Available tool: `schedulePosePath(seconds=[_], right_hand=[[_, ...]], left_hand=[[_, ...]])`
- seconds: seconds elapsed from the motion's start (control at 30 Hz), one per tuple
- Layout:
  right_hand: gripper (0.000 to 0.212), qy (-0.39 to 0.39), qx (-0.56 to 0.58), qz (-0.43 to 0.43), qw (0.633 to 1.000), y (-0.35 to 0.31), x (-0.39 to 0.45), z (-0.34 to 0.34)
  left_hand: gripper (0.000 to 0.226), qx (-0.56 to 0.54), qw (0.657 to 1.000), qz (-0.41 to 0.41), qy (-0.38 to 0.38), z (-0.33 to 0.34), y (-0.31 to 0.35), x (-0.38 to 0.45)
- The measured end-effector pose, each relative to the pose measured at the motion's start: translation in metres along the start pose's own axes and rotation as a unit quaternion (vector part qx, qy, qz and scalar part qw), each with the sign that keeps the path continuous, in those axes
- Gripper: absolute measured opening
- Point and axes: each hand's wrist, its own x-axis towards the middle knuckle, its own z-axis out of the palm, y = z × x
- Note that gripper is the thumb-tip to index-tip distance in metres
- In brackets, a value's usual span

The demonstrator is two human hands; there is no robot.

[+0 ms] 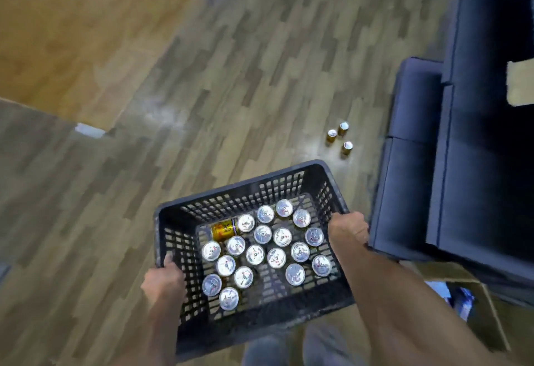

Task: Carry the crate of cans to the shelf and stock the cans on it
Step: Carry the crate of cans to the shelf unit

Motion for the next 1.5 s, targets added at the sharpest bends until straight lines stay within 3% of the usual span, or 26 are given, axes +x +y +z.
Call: schedulePosePath(seconds=[0.33,0.5,0.73,1.0,1.17,1.3,1.5], right_hand=[[0.031,0.050,0.118,0.108,0.986,-0.239,0.085,0.023],[0.031,0.096,0.159,0.170,0.968,-0.348,0.165,0.043],[0.029,0.094,0.172,0.234,0.952,-0.503,0.288,0.052],[0.030,0.120,0.215,0.307,0.920,-0.624,0.384,0.038],[0.029,0.130,0.262,0.367,0.883,-0.677,0.450,0.027],[0.026,0.188,0.285,0.436,0.833,-0.698,0.499,0.036],[0.029,0.210,0.301,0.500,0.784,-0.725,0.574,0.056]], left_hand=[[0.066,0.057,0.988,0.142,-0.025,0.059,0.359,0.108],[0.062,0.101,0.956,0.269,-0.051,0.112,0.533,0.125],[0.061,0.126,0.936,0.315,-0.090,0.206,0.764,0.147],[0.059,0.145,0.895,0.405,-0.115,0.296,0.981,0.128],[0.061,0.196,0.851,0.467,-0.137,0.376,1.111,0.083],[0.065,0.245,0.805,0.515,-0.165,0.449,1.195,0.044],[0.060,0.295,0.730,0.595,-0.163,0.550,1.285,-0.008]])
